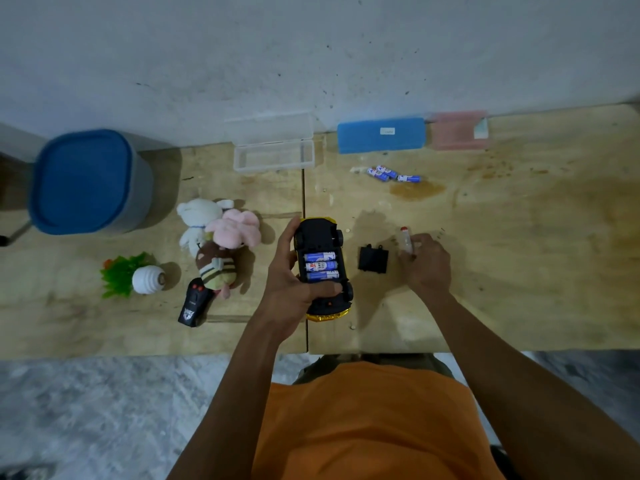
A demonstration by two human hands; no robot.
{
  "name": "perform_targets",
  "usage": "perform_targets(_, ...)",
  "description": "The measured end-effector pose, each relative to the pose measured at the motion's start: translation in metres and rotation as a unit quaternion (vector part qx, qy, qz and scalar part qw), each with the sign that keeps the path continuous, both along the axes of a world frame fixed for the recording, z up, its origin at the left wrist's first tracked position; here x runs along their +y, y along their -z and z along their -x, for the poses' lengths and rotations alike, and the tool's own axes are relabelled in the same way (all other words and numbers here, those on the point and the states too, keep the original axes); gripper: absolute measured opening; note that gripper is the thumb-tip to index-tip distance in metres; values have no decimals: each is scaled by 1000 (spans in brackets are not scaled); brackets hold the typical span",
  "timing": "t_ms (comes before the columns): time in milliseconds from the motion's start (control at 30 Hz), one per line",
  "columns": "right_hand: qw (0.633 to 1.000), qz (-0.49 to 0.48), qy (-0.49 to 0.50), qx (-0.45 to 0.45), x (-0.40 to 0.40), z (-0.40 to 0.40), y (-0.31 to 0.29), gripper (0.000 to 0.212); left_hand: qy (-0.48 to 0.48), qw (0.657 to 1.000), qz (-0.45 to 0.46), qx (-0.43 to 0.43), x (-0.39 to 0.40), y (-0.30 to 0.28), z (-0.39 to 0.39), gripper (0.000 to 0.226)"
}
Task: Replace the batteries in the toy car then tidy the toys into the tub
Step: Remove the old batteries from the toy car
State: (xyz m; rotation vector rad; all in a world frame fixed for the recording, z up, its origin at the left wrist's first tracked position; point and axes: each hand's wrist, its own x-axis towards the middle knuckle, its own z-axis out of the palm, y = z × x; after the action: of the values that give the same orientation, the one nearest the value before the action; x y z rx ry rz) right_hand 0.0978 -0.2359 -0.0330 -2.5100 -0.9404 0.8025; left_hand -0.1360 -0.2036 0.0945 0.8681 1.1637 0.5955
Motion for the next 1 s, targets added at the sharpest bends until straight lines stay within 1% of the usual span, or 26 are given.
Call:
perform_targets(100,1000,10,-1,-18,0,8,-17,34,6,1000,-2,-6,-5,-3,8,123)
perform_targets(133,1000,-5,-6,-20,0,13,-27,33,9,1000,-5,-9,-6,-4,10,123)
perform_targets(167,999,-41,-11,-9,1,18,-39,30,12,1000,-10,-13,-7,-5,13,123)
perform_targets(233,988,-137,-5,69,4,35,-74,18,16,999,-22,-23,-7,-9,16,124)
perform_targets(300,967,-185,-16,177,1,55,-115,6,18,999,-39,-33,-7,-14,18,124)
perform_targets(367,949,-187,-55,249,-8,75,-148,10,20,997,-63,-39,-6,-20,17,124)
perform_targets(433,945,-174,-77,265,-16,89,-163,16,22,994,-89,-52,-5,-26,16,122)
perform_targets(567,941,-185,-40,281,-23,100,-170,18,35,988,-130,-73,-9,-37,12,121)
perform_targets(800,913,-215,30,345,-35,110,-183,22,28,985,-150,-80,-19,-41,13,121)
perform_targets(1000,868,-195,116,442,-37,118,-191,20,37,984,-159,-66,-24,-41,17,120)
